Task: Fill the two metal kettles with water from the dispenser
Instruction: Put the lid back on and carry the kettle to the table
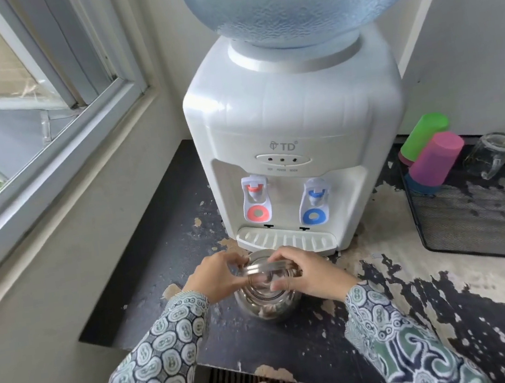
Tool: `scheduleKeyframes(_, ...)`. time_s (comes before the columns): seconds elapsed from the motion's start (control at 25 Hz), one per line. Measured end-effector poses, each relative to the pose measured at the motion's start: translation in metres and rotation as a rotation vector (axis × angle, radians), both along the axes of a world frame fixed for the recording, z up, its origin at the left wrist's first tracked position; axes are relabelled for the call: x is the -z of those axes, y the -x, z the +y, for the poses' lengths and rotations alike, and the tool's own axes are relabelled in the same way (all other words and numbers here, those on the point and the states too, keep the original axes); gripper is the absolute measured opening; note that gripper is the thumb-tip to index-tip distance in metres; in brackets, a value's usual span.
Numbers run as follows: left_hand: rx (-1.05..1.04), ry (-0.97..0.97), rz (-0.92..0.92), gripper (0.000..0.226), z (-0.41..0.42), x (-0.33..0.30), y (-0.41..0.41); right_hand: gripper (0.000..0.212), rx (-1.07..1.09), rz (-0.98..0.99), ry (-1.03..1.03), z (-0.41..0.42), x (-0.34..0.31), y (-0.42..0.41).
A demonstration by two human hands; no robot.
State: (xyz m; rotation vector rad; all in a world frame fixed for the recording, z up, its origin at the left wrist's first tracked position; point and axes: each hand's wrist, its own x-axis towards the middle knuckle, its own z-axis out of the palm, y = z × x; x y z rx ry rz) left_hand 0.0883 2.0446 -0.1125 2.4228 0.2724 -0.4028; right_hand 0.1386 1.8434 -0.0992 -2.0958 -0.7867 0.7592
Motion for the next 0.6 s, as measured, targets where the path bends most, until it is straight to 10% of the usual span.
scheduleKeyframes(0.2, 0.018, -0.021, 0.065, 0.069, -0.001, -0.016, -0.015, 0.037, 0.206, -0.090, -0.110, 0.002, 0.022, -0.007)
scheduleKeyframes(0.48, -0.090, -0.134, -0.198, 0.006, -0.022, -0.006, 0.004, 0.031, 0.209, -0.078, -0.097, -0.005, 0.023, -0.005)
scheduleKeyframes(0.6, -0.066, -0.111, -0.342, 0.028, -0.041, -0.017, 0.008, 0.033, 0.190, -0.062, -0.102, -0.009, 0.013, 0.002)
